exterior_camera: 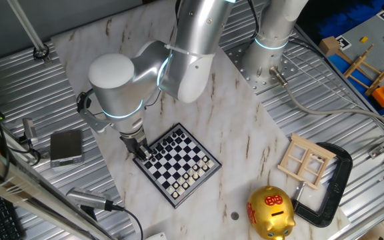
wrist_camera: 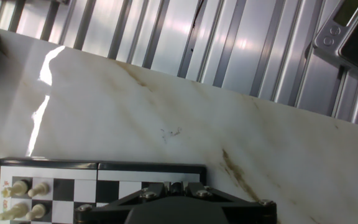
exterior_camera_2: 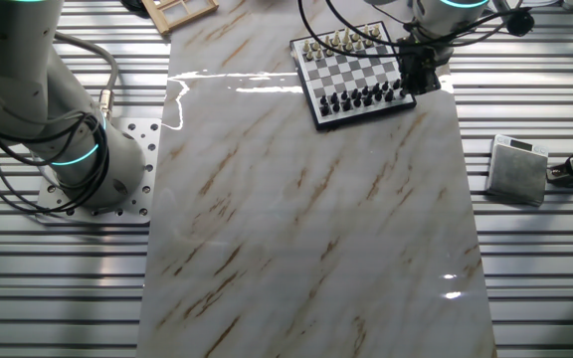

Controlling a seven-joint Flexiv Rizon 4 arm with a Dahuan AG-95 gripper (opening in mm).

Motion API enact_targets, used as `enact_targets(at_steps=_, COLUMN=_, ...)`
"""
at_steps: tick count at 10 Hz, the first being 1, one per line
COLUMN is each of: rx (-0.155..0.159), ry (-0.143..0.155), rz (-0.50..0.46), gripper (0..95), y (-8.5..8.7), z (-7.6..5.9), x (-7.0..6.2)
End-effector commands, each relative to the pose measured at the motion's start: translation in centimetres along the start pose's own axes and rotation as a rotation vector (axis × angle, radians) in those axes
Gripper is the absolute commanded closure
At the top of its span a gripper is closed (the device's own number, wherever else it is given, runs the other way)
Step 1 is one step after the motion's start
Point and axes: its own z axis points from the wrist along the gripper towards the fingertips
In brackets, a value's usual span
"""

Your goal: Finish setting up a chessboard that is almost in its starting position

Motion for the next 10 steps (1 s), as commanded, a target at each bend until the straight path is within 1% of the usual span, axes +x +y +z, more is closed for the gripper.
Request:
enact_targets(at_steps=1, rx=0.000, ry=-0.002, rz=0.000, gripper=95.0, y=0.01, z=0.03, x=0.06)
enact_targets(at_steps=10, rx=-0.002, ry=-0.002, rz=-0.002, gripper=95.0, y=0.13, z=0.17, x=0.17)
